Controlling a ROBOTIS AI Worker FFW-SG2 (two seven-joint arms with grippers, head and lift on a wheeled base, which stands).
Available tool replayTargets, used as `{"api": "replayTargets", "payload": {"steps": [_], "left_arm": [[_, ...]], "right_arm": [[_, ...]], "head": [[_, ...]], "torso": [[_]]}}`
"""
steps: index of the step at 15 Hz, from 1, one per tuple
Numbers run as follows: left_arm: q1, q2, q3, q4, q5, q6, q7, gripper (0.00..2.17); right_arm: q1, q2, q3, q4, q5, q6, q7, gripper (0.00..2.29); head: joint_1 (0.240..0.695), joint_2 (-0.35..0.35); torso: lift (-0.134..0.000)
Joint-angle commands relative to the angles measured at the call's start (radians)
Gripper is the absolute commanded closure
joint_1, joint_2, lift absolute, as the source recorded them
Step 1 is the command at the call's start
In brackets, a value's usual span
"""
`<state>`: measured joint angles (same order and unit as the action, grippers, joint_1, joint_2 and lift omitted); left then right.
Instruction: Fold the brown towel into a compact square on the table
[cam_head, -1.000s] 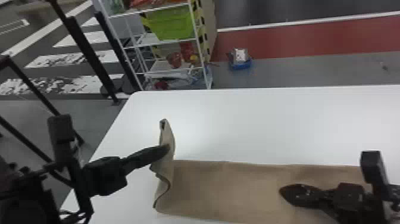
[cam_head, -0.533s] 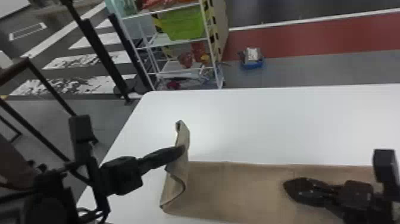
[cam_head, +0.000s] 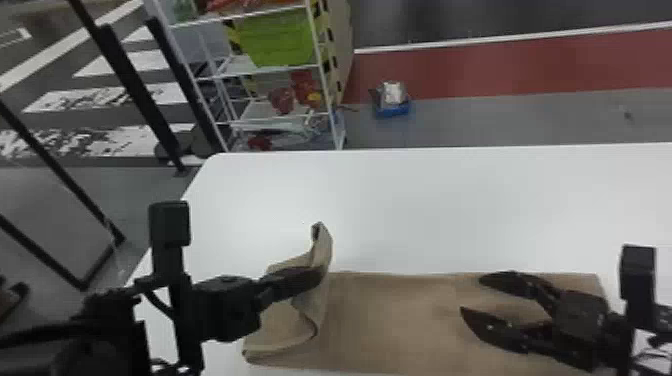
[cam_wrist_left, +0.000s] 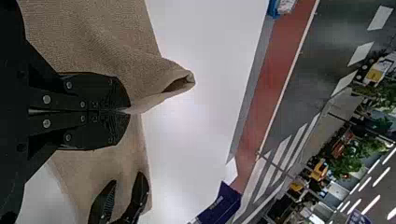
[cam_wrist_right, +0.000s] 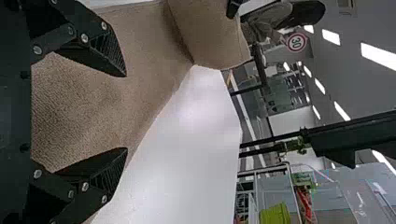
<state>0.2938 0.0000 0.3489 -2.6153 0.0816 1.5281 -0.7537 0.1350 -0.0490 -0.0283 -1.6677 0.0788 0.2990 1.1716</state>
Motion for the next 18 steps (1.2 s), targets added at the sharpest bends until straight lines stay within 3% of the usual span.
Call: {"api": "replayTargets", "payload": {"steps": [1, 5, 8, 12, 18], "left_arm": [[-0.001, -0.003, -0.096, 0.054, 0.004, -0.102, 0.059, 1.89], [-0.015, -0.003, -0.173, 0.129, 0.029, -0.154, 0.122, 1.90], [0.002, -0.003, -0.240, 0.113, 0.038, -0.093, 0.129, 1.89], [-0.005, -0.003, -0.334, 0.084, 0.052, -0.056, 0.221, 1.90], [-0.050, -0.003, -0.387, 0.097, 0.075, -0.056, 0.298, 1.90]], "right_arm": [[0.000, 0.000, -0.009, 0.016, -0.002, -0.027, -0.001, 0.17], [0.005, -0.002, -0.035, 0.036, -0.010, -0.070, -0.006, 0.17], [0.003, -0.002, -0.048, 0.049, -0.017, -0.091, -0.018, 0.17], [0.003, 0.000, -0.051, 0.071, -0.027, -0.125, -0.021, 0.17], [0.011, -0.009, -0.071, 0.079, -0.050, -0.152, -0.018, 0.17]], "head": [[0.695, 0.216], [0.695, 0.143], [0.695, 0.097], [0.695, 0.031], [0.695, -0.017]], "torso": [[-0.124], [-0.124], [-0.124], [-0.124], [-0.124]]}}
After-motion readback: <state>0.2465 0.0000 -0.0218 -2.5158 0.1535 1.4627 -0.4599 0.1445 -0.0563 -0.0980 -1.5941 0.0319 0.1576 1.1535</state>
